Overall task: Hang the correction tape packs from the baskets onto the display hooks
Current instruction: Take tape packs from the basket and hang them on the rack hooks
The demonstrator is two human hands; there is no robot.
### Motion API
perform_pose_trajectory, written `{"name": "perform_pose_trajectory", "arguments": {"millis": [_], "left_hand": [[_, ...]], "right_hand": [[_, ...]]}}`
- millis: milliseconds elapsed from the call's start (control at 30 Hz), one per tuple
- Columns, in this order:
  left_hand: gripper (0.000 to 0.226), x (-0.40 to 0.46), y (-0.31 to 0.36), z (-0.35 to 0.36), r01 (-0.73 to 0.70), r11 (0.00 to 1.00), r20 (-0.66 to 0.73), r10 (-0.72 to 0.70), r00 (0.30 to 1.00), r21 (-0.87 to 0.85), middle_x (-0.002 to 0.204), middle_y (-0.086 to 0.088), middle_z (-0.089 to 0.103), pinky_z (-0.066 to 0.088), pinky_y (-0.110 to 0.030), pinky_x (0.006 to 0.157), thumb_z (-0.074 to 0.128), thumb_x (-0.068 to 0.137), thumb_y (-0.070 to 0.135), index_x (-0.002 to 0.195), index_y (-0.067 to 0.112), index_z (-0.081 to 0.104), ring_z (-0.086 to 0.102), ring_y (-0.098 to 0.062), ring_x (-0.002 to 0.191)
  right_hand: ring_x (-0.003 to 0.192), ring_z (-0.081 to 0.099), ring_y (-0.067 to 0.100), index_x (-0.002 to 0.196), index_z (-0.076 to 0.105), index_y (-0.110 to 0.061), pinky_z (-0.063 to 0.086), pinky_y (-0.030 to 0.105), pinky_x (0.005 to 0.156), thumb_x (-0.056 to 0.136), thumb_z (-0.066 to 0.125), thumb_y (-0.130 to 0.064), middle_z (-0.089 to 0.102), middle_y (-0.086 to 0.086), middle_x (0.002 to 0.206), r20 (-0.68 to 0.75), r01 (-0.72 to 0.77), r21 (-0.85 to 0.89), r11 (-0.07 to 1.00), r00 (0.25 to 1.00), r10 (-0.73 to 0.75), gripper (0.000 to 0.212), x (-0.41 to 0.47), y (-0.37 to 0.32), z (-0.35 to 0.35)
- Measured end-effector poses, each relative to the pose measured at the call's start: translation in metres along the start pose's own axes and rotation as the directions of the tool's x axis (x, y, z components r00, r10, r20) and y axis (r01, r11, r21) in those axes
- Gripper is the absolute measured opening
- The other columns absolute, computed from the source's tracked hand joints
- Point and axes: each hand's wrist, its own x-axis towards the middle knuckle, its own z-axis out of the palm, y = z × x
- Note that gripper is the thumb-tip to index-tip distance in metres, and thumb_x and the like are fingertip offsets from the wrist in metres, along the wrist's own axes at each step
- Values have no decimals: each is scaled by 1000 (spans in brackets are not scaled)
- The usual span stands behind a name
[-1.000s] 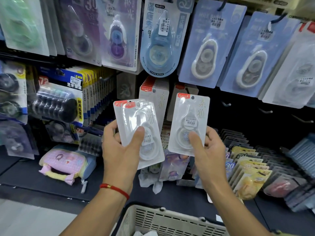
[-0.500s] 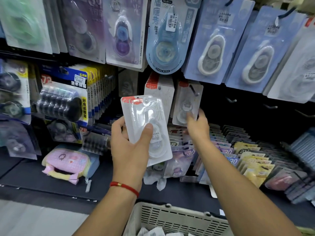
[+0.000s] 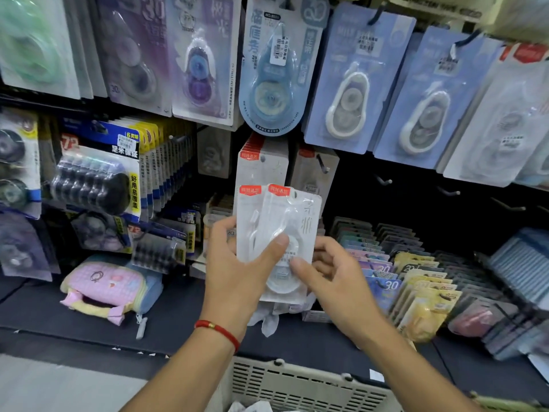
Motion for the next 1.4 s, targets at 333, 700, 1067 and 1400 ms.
{"name": "perform_pose_trajectory", "arguments": {"millis": [333, 700, 1067, 1400], "left_hand": [[56, 6, -6, -7, -28, 990, -131, 47, 990, 140, 113, 8, 74, 58, -32, 79, 76, 85, 0, 109, 46, 53, 72, -1, 91], [59, 12, -5, -12, -77, 990, -239, 103, 965, 119, 105, 11, 74, 55, -23, 67, 77, 85, 4, 103, 54, 51, 72, 2, 84], [57, 5, -13, 9, -66, 996, -3, 66, 998, 62, 114, 11, 74, 58, -17, 77, 76, 87, -4, 122, 39, 62, 73, -3, 101], [54, -7, -15, 26, -49, 986, 156, 24, 988, 159, 114, 19, 72, 63, -35, 87, 80, 92, 18, 131, 50, 59, 73, -8, 101]], "right_hand": [[103, 75, 7, 132, 56, -23, 58, 18, 77, 105, 63, -21, 77, -9, 115, -285, 60, 147, 987, 958, -16, 28, 16, -9, -21], [56, 67, 8, 113, 60, -29, 48, 21, 48, 100, 67, -47, 78, -4, 91, -412, 2, 115, 993, 910, 46, 24, 34, 4, -11], [93, 78, 24, 126, 68, -21, 63, 31, 70, 105, 62, -42, 75, 8, 119, -50, -249, 263, 932, 961, 271, 30, 33, 23, -17], [72, 71, 36, 119, 58, -19, 51, 34, 47, 104, 66, -27, 77, 10, 105, -150, 16, 211, 977, 988, 17, 19, 9, 3, -13]]}}
